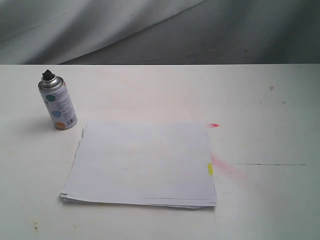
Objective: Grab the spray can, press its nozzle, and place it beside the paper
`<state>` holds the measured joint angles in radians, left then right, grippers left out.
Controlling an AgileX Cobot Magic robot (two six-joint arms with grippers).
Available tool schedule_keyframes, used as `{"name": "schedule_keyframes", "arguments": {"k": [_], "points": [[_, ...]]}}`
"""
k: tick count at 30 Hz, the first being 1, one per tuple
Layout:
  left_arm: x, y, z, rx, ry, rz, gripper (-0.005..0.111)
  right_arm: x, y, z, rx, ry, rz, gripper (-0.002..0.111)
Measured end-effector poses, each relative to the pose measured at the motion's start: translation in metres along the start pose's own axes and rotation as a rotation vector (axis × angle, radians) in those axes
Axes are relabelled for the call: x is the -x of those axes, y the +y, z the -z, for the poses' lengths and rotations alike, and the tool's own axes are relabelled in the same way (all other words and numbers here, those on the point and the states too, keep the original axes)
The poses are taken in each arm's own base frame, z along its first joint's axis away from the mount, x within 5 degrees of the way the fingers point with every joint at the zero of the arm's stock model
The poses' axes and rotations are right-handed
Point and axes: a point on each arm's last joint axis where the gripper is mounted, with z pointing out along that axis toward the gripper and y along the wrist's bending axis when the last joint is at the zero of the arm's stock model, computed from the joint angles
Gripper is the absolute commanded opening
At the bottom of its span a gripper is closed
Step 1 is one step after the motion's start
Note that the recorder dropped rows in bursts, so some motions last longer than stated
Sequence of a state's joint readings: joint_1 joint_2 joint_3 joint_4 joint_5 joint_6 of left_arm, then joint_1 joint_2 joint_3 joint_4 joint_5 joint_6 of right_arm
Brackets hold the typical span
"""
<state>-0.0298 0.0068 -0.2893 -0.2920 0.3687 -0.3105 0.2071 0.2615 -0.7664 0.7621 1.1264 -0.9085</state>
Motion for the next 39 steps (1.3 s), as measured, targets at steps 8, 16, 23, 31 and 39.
{"name": "schedule_keyframes", "arguments": {"k": [8, 16, 23, 31, 39], "points": [[-0.044, 0.032, -0.016, 0.072, 0.082, 0.048, 0.000, -0.055, 0.001, -0.027, -0.114, -0.155, -0.205, 0.000], [-0.060, 0.047, -0.020, 0.095, 0.066, 0.064, 0.000, -0.106, -0.020, -0.057, -0.308, -0.235, -0.393, 0.000], [-0.064, 0.048, -0.020, 0.099, 0.084, 0.090, 0.000, -0.136, -0.024, -0.067, -0.399, -0.186, -0.398, 0.000], [-0.068, 0.048, -0.020, 0.108, 0.131, 0.113, 0.000, -0.152, -0.027, -0.071, -0.461, -0.163, -0.415, 0.000], [-0.069, 0.049, -0.020, 0.109, 0.138, 0.113, 0.000, -0.157, -0.026, -0.073, -0.457, -0.154, -0.437, 0.000]]}}
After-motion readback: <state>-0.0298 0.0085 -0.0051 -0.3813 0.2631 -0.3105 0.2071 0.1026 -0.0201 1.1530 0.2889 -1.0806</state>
